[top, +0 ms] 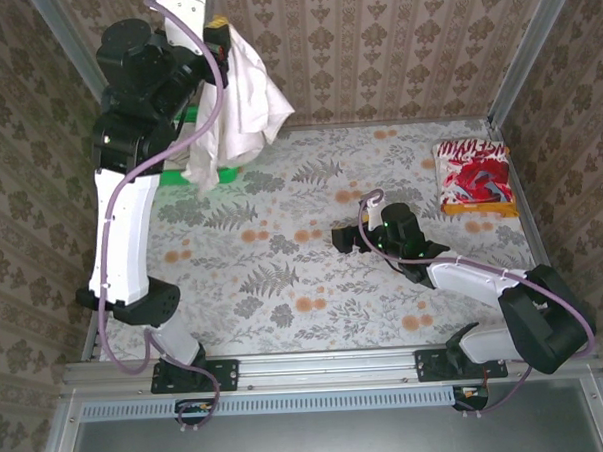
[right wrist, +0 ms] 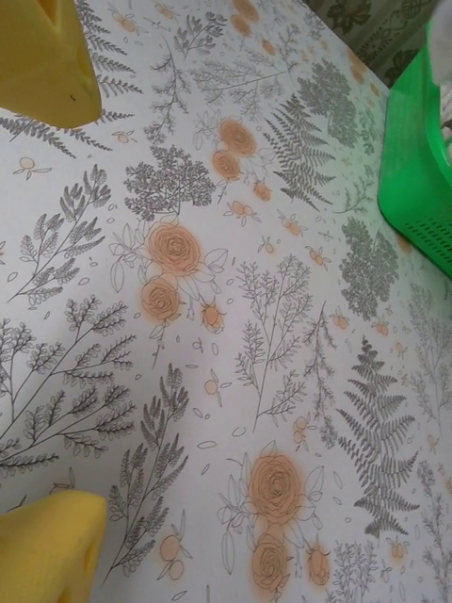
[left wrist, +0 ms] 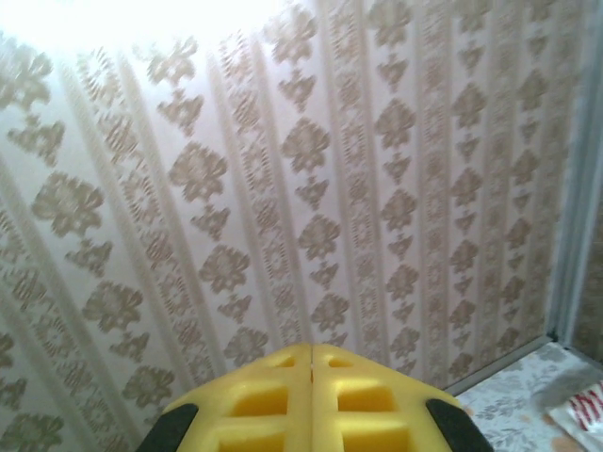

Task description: Fold and stack the t-shirts

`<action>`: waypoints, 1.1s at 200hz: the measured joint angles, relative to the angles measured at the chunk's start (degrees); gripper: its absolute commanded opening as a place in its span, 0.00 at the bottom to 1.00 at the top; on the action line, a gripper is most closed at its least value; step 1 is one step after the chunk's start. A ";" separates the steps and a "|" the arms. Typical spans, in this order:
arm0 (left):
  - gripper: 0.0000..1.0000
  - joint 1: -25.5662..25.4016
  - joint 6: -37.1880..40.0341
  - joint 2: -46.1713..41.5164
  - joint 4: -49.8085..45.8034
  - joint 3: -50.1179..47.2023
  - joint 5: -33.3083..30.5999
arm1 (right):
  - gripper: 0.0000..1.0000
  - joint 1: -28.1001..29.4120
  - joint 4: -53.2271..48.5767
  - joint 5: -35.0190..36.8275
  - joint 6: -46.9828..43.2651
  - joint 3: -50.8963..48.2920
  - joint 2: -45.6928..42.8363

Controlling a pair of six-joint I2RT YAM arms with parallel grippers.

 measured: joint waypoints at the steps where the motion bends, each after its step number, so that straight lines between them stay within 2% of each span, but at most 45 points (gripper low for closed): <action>1: 0.00 -0.42 0.13 -0.13 -0.02 0.00 -0.04 | 1.00 0.02 0.04 0.00 0.00 0.00 0.02; 53: 0.00 -10.49 4.50 -1.95 -0.07 -0.24 -1.09 | 1.00 1.03 1.25 0.00 0.22 0.00 0.28; 84: 0.00 -13.18 4.59 -4.42 1.16 -9.03 -1.75 | 1.00 1.22 1.95 0.44 0.28 -2.82 -3.74; 112: 0.00 -13.88 0.90 -5.51 4.55 -22.10 -0.96 | 1.00 1.31 1.46 2.25 0.44 -8.55 -14.71; 153: 0.00 -15.78 -8.74 -2.89 11.23 -39.30 2.95 | 1.00 1.31 -8.79 8.31 0.68 -13.31 -39.74; 159: 0.07 -16.33 -10.32 -1.95 12.09 -40.63 3.74 | 1.00 1.31 -11.02 9.07 0.98 -13.31 -43.34; 165: 0.21 -16.96 -11.85 -1.03 13.22 -41.86 4.63 | 1.00 1.31 -12.98 9.57 1.33 -13.31 -46.53; 182: 0.66 -18.95 -15.76 1.11 17.75 -45.51 7.39 | 1.00 1.29 -17.94 10.45 2.21 -13.29 -53.48; 195: 0.96 -20.48 -18.34 1.64 21.62 -48.98 9.07 | 1.00 1.27 -20.94 10.82 3.04 -13.29 -55.76; 200: 1.00 -21.03 -19.15 1.66 22.93 -50.29 9.51 | 1.00 1.25 -21.92 10.95 3.28 -13.29 -55.98; 220: 1.00 -22.53 -21.62 1.27 27.28 -54.82 9.38 | 1.00 1.25 -25.49 11.02 4.33 -13.29 -54.84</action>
